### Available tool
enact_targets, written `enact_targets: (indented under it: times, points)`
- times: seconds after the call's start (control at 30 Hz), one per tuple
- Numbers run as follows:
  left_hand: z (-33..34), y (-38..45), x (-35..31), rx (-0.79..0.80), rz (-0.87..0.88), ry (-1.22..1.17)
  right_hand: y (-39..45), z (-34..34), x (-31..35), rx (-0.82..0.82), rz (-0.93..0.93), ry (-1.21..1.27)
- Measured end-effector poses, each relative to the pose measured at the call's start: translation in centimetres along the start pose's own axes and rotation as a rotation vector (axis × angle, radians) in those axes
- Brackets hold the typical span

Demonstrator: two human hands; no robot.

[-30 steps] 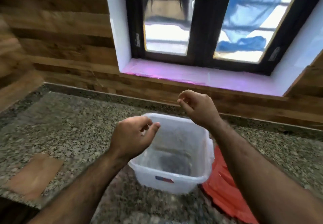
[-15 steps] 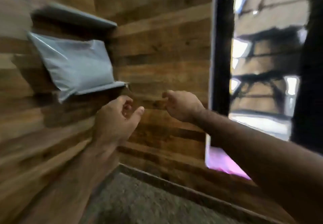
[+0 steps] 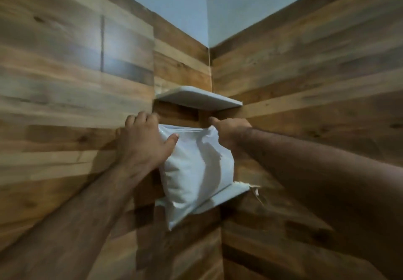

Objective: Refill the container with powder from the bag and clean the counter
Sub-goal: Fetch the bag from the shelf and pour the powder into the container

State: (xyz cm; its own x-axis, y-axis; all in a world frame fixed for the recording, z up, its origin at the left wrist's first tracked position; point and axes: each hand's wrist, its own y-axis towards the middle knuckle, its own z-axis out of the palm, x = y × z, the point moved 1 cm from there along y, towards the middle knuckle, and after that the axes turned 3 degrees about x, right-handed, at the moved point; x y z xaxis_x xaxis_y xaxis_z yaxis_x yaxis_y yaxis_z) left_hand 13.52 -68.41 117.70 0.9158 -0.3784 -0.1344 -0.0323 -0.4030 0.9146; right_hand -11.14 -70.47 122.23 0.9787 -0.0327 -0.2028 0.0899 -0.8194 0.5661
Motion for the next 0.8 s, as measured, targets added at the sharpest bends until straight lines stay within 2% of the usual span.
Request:
enact_targets:
  times: [0.07, 0.13, 0.23, 0.37, 0.5, 0.67, 0.73, 0.8]
  points:
    - [0.3, 1.6, 0.6, 0.091, -0.064, -0.178, 2.1, 0.4, 1.5, 0.024, -0.018, -0.05]
    - [0.6, 2.5, 1.1, 0.079, -0.092, -0.286, 3.6, 0.7, 2.5, 0.063, -0.025, -0.058]
    - [1.2, 3.1, 1.4, 0.051, -0.049, -0.318, 4.6, 1.2, 2.6, 0.051, -0.006, 0.012]
    - [1.3, 3.2, 0.1, -0.004, 0.038, -0.352, 3.6, 1.5, 2.4, -0.07, 0.112, 0.104]
    - [-0.2, 1.9, -2.9, -0.107, 0.111, -0.415, 1.2, -0.1, 1.9, -0.154, 0.223, 0.154]
    - [-3.7, -0.5, -5.6, -0.267, 0.24, -0.475, -3.8, -3.5, -0.4, -0.299, 0.201, 0.082]
    - [-5.7, -2.4, -7.1, -0.301, 0.265, -0.53, -7.0, -4.9, -1.8, -0.307, 0.174, 0.066]
    - [-7.3, -5.3, -9.0, -0.267, 0.249, -0.586, -11.0, -5.7, -3.1, -0.248, 0.15, 0.03]
